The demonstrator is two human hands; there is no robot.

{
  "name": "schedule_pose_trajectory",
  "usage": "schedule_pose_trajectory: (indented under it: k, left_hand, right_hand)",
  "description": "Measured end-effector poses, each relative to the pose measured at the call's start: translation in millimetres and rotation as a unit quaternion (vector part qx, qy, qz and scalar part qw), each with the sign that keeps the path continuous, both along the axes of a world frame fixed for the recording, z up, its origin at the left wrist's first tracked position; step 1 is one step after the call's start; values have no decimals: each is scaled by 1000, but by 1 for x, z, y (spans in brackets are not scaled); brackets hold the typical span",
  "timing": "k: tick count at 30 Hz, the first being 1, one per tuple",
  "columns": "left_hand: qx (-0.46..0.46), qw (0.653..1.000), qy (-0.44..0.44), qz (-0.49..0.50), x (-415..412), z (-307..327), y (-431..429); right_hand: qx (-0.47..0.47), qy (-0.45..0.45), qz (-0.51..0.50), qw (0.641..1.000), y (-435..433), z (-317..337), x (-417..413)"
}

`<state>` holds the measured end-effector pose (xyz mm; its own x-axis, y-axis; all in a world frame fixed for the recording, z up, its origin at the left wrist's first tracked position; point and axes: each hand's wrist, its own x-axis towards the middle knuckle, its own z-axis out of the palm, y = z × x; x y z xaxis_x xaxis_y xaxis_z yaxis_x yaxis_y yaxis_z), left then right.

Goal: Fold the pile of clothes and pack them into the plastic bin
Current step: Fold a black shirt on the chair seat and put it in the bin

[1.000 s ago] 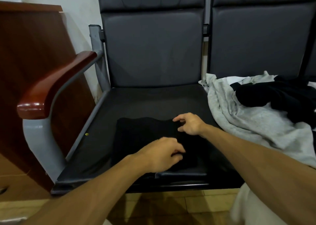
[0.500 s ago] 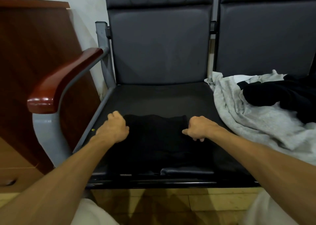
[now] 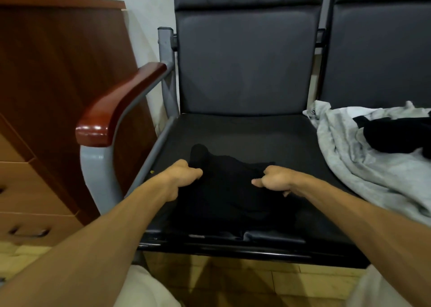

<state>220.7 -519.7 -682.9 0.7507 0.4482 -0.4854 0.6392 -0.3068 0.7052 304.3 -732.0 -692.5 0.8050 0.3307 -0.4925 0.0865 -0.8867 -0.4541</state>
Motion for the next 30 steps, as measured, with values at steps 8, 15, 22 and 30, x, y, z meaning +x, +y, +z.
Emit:
schedule_pose_trajectory:
  k: [8, 15, 22, 30]
  left_hand:
    - [-171, 977, -75, 105, -29, 32, -15]
    - [-171, 914, -335, 154, -98, 95, 15]
    - [-38, 868, -438, 231, -233, 110, 91]
    - [-8, 834, -375, 404, -395, 10, 136]
  right_hand:
    - [285, -9, -81, 955, 1, 29, -22]
    - [402, 39, 79, 911, 35, 108, -69]
    - [362, -17, 267, 893, 158, 143, -152]
    - [194, -83, 479, 852, 286, 60, -266]
